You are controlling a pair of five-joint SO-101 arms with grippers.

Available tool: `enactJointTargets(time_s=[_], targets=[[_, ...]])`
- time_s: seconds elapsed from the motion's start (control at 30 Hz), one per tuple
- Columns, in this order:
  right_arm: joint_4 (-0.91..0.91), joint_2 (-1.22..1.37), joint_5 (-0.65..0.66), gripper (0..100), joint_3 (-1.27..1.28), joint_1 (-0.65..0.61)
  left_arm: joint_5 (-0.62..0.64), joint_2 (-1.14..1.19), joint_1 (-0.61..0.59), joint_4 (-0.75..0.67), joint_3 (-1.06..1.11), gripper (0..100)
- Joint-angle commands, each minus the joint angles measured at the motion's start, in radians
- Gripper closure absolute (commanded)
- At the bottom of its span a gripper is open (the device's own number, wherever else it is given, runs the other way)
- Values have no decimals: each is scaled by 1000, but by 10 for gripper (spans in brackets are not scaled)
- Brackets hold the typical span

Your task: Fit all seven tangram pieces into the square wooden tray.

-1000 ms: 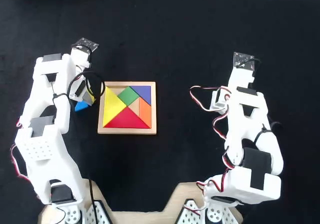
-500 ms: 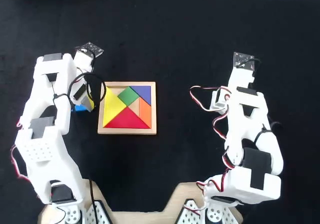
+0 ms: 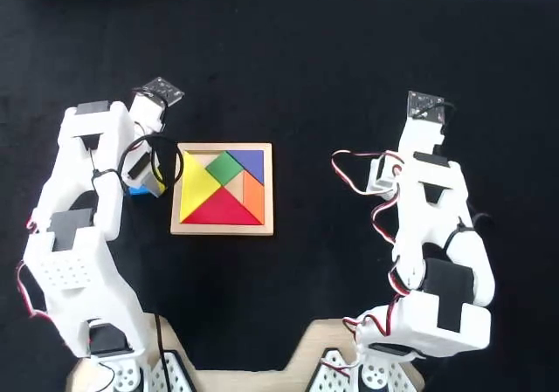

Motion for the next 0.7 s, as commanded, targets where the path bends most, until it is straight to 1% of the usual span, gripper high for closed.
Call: enactJointTargets(time_s=[0.0, 0.33, 0.47, 0.67], targets=[[-2, -4, 0, 874, -48, -14, -75, -31, 2, -12, 8, 742], [-2, -4, 0, 874, -48, -14, -86, -31, 1, -9, 10, 747], [-2, -4, 0, 874, -48, -14, -86, -32, -1, 87, 1, 747], [-2, -4, 0, 874, -48, -15, -86, -32, -21, 38, 1, 744]])
